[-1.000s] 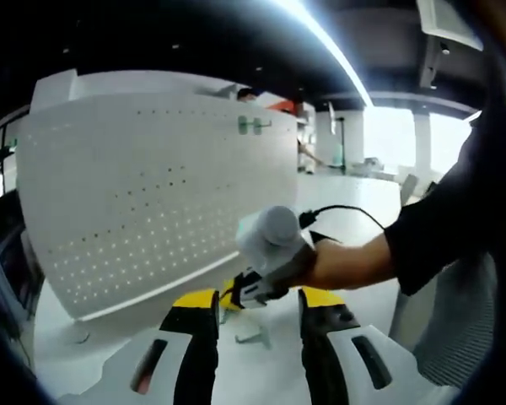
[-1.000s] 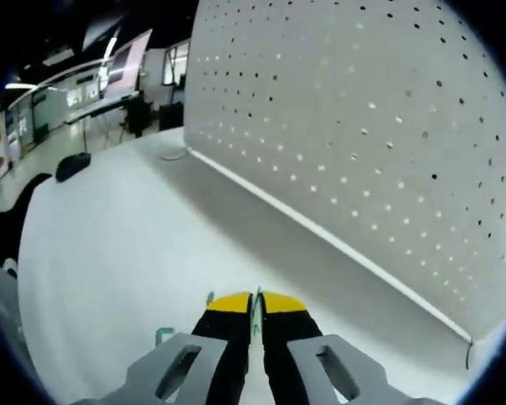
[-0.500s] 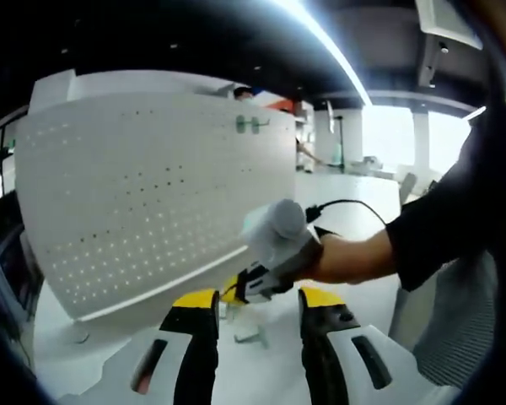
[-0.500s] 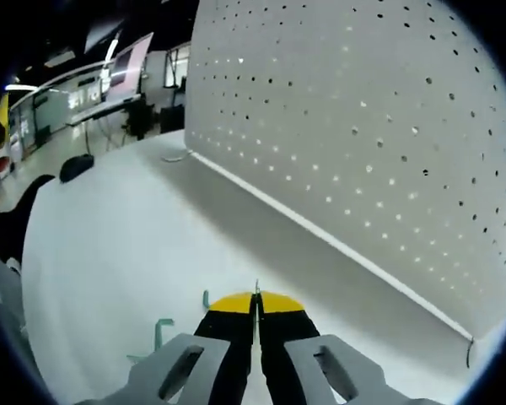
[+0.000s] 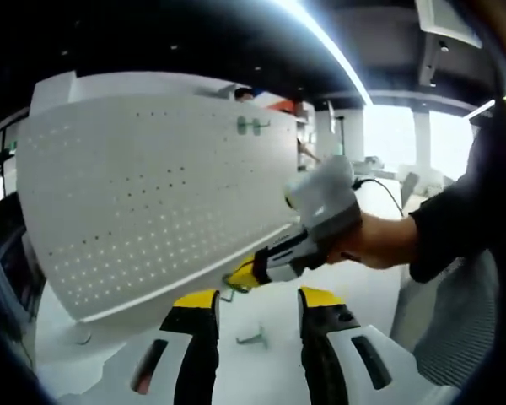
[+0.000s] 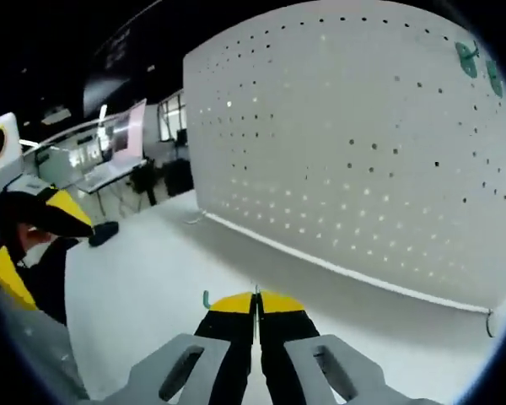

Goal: Insert the hook assembly into the mounting plate slot until the hook locks in place.

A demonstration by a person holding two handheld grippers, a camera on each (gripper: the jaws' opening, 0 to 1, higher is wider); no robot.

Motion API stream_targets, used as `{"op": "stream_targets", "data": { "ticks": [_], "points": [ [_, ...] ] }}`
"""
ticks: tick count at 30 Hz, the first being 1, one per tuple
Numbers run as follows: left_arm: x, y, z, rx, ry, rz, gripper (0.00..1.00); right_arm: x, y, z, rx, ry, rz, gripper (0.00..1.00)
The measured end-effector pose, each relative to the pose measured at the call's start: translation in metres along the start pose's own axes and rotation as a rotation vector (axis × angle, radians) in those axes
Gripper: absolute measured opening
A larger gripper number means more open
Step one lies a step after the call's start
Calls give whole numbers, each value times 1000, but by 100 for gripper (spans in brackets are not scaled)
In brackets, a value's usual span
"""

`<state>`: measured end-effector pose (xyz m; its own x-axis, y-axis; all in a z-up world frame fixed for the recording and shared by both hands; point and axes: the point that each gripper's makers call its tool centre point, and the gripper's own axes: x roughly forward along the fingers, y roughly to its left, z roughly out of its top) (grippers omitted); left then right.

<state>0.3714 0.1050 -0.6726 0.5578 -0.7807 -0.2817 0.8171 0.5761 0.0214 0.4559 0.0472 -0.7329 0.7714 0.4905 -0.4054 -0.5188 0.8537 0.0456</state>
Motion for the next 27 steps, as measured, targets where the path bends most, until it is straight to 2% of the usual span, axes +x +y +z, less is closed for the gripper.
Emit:
{"op": "stream_targets", "data": {
  "ticks": [8,13,17,19,23,25,26,27],
  "points": [
    [-2,1,5,3,-19,8,36,-32,8,30,37,-99,31,0],
    [-3,-1,10,7,-42,2,34,-57,21,40,82,-172,108,0],
    [-3,-9,15,12,-60,-23,34,-71,27,44,98,-224,155,0],
    [-2,-15,20,18,-76,-44,34,-74,26,45,104,-229,163,0],
    [-4,-27,30,44,-113,-80,31,-84,28,58,152,-299,225,0],
    [-5,-30,33,48,-123,-90,31,-89,27,62,144,-323,233,0],
    [-5,-31,34,51,-125,-93,31,-90,31,63,161,-335,275,0],
    [-5,-32,35,58,-127,-98,30,-91,30,64,163,-340,282,0]
  ]
}}
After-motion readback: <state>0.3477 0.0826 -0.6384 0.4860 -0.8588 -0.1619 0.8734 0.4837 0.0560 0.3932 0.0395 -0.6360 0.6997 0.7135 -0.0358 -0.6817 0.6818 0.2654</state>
